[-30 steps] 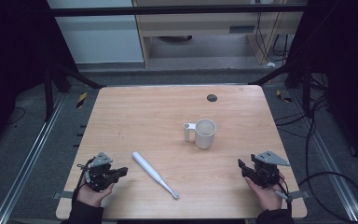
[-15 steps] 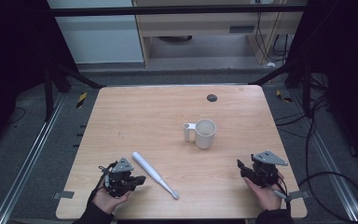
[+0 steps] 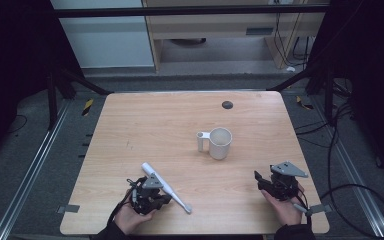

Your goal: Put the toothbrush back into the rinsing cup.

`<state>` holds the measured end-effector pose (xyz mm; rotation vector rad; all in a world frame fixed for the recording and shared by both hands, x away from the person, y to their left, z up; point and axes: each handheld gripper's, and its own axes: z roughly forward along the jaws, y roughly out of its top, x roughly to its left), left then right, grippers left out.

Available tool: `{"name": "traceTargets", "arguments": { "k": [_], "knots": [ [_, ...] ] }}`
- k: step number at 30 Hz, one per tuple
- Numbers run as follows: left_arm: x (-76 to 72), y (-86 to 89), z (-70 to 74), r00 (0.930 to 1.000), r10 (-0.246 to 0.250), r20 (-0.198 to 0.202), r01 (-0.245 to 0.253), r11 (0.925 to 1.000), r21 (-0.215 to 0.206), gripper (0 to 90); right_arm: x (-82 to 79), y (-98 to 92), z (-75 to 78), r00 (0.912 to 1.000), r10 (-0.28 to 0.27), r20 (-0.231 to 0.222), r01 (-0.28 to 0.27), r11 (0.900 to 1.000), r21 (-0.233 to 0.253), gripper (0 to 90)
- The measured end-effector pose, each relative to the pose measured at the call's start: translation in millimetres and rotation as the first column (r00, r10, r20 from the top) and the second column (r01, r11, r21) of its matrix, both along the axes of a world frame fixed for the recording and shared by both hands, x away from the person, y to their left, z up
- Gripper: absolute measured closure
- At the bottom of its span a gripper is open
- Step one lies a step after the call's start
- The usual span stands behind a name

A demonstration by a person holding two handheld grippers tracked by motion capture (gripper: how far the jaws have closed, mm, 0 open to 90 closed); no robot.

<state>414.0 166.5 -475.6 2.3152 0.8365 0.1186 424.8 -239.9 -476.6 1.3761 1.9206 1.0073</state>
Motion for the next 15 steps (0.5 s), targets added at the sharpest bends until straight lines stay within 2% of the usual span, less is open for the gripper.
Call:
{"name": "traceTargets", "arguments": {
  "k": [4, 15],
  "knots": [
    [1.0, -4.3, -2.7, 1.0000, -0.007, -0.004, 0.007, 0.9999, 0.015, 89.7, 0.3, -0.2, -0.1, 1.0000, -0.003, -0.001, 0.003, 1.000, 0.001, 37.3],
    [5.0, -14.3, -7.1, 0.9997, -0.023, -0.001, 0.023, 0.9995, 0.019, 89.7, 1.0, 0.5, -1.3, 1.0000, -0.004, -0.002, 0.004, 1.000, -0.019, 35.9]
  ]
}}
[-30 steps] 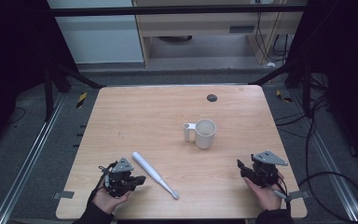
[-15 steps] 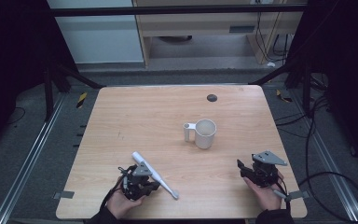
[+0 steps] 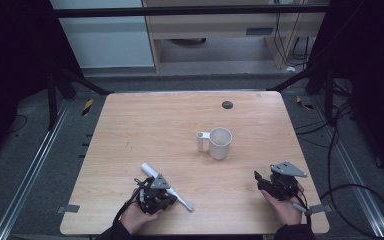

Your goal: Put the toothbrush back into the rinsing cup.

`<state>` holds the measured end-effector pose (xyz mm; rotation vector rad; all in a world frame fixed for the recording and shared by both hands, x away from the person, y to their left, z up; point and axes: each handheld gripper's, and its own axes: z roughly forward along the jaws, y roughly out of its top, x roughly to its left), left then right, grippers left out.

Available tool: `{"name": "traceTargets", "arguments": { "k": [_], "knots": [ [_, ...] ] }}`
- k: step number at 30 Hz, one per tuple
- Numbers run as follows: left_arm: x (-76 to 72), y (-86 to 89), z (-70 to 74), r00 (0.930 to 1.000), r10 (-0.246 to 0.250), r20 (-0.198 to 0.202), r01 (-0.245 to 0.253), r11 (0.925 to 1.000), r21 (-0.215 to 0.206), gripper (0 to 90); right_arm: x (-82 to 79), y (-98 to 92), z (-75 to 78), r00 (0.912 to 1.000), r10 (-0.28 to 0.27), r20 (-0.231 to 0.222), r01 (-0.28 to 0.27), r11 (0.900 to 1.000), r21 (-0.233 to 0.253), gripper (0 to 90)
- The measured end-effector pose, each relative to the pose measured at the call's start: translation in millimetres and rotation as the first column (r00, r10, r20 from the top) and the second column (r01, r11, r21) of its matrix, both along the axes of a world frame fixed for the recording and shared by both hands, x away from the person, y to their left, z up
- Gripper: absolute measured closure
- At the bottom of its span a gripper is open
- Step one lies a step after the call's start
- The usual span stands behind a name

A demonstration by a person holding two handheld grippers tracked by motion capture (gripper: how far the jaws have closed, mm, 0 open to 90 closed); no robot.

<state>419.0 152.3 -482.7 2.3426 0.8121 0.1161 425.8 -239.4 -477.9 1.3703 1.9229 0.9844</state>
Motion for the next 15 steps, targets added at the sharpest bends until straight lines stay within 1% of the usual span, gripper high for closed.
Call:
{"name": "traceTargets", "arguments": {
  "k": [6, 15],
  "knots": [
    [3.5, -4.5, -1.9, 1.0000, 0.000, 0.000, 0.000, 1.0000, 0.003, 89.7, 0.9, 1.1, -1.4, 0.9999, 0.010, -0.001, -0.010, 1.000, -0.011, 35.9],
    [9.5, -12.9, -4.5, 1.0000, -0.004, 0.002, 0.004, 1.0000, 0.007, 89.7, 1.2, 1.2, -1.4, 0.9999, 0.010, -0.006, -0.010, 1.000, -0.003, 35.8]
  ]
}}
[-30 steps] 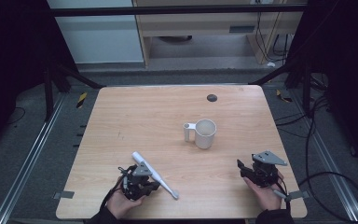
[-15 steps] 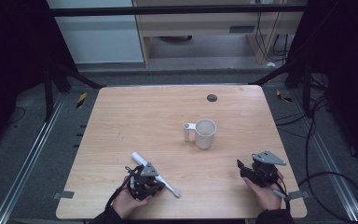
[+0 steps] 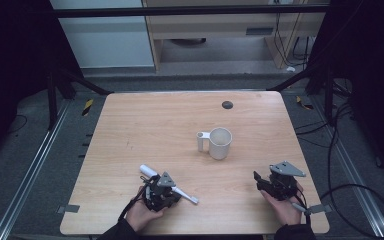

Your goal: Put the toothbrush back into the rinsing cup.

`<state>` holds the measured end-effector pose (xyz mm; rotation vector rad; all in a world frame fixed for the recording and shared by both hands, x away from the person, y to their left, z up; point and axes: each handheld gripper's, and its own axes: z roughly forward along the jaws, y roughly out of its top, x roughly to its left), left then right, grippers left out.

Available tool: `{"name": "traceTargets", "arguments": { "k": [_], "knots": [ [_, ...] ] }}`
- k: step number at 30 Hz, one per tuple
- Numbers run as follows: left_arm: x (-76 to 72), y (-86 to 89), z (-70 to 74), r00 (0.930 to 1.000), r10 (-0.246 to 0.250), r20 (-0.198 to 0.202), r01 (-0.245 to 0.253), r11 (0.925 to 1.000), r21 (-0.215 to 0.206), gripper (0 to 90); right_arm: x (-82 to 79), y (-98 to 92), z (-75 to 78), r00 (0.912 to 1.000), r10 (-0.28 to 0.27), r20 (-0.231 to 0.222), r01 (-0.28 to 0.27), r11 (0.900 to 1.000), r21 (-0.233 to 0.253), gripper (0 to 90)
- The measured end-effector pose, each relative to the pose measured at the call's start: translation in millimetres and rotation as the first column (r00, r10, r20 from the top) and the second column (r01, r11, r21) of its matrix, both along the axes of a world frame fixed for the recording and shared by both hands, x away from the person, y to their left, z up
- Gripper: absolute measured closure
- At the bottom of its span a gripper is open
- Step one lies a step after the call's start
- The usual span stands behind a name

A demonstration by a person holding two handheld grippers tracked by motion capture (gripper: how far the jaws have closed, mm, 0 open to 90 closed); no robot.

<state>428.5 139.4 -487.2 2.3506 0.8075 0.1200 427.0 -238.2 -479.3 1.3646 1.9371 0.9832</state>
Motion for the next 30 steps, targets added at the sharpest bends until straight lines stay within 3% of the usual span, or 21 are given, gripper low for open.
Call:
{"name": "traceTargets", "arguments": {
  "k": [10, 14, 19, 22, 26, 30],
  "knots": [
    [3.1, -6.5, -0.3, 1.0000, -0.004, 0.003, 0.004, 1.0000, -0.006, 89.7, 0.6, -0.5, -0.5, 1.0000, 0.000, 0.000, 0.000, 1.000, -0.002, 35.8],
    [0.9, -4.3, 7.5, 0.9997, -0.010, 0.022, 0.011, 0.9998, -0.016, 89.7, 0.6, -0.7, -0.4, 1.0000, 0.000, 0.000, 0.000, 1.000, 0.000, 35.8],
    [10.1, 13.9, 25.0, 0.9967, 0.044, 0.068, -0.041, 0.9979, -0.050, 89.7, 0.6, -1.2, -0.3, 1.0000, -0.002, 0.003, 0.002, 1.000, 0.000, 35.8],
    [21.8, 28.8, 33.4, 0.9905, 0.107, 0.086, -0.102, 0.9927, -0.064, 89.7, 0.8, -1.5, -0.5, 1.0000, -0.004, 0.003, 0.004, 1.000, -0.002, 35.8],
    [40.0, 46.0, 40.0, 0.9784, 0.172, 0.115, -0.166, 0.9844, -0.058, 89.6, 1.1, -1.3, -0.7, 1.0000, -0.006, -0.001, 0.006, 1.000, -0.002, 35.8],
    [53.8, 54.8, 39.7, 0.9713, 0.203, 0.124, -0.199, 0.9791, -0.040, 89.6, 1.3, -1.5, -1.0, 1.0000, -0.006, -0.002, 0.006, 1.000, -0.002, 35.8]
  ]
}}
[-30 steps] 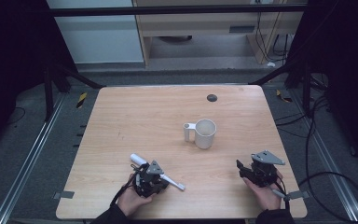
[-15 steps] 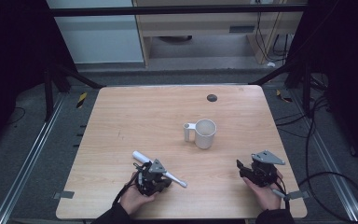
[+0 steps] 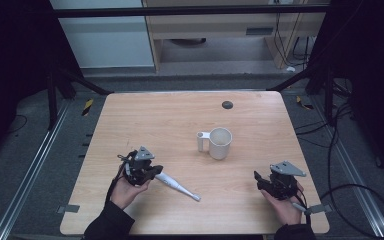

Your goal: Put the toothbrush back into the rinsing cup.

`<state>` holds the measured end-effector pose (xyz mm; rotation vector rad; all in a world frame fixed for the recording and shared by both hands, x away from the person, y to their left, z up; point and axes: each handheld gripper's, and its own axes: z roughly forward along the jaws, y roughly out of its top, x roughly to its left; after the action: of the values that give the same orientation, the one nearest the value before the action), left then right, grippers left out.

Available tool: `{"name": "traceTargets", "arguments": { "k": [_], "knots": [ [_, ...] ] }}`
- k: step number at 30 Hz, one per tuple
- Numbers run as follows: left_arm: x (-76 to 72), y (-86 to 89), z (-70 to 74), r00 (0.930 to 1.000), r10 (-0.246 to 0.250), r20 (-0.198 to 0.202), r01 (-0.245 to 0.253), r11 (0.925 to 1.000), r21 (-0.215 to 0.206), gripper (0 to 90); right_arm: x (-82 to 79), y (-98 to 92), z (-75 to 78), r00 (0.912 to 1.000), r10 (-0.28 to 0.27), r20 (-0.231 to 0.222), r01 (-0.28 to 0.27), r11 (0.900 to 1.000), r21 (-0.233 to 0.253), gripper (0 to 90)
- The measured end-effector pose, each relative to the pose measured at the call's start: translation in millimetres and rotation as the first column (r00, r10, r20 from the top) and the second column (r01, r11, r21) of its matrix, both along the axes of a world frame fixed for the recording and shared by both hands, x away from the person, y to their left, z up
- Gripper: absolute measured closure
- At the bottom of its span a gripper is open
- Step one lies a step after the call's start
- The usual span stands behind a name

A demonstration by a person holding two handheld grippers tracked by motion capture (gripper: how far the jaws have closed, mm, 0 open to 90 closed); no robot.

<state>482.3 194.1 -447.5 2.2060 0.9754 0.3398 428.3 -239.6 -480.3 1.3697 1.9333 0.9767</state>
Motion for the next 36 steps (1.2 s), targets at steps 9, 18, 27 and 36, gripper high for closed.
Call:
{"name": "traceTargets", "arguments": {
  "k": [9, 18, 27, 36],
  "knots": [
    [19.3, 7.0, -14.3, 0.9985, 0.033, -0.043, -0.031, 0.9985, 0.045, 89.6, 0.3, -0.3, -0.3, 1.0000, 0.001, 0.000, -0.001, 1.000, -0.004, 35.8],
    [23.4, 10.9, -21.9, 0.9974, 0.047, -0.054, -0.044, 0.9970, 0.065, 89.6, 0.7, 0.5, -0.6, 1.0000, 0.004, -0.001, -0.004, 1.000, -0.006, 35.8],
    [22.7, 14.8, -25.7, 0.9966, 0.050, -0.065, -0.045, 0.9954, 0.085, 89.6, 0.5, 0.3, -0.6, 1.0000, 0.004, -0.002, -0.004, 1.000, -0.005, 35.8],
    [18.8, 21.8, -26.6, 0.9958, 0.062, -0.068, -0.056, 0.9941, 0.093, 89.7, 0.4, -0.3, -0.4, 1.0000, 0.003, 0.000, -0.003, 1.000, -0.006, 35.8]
  ]
}}
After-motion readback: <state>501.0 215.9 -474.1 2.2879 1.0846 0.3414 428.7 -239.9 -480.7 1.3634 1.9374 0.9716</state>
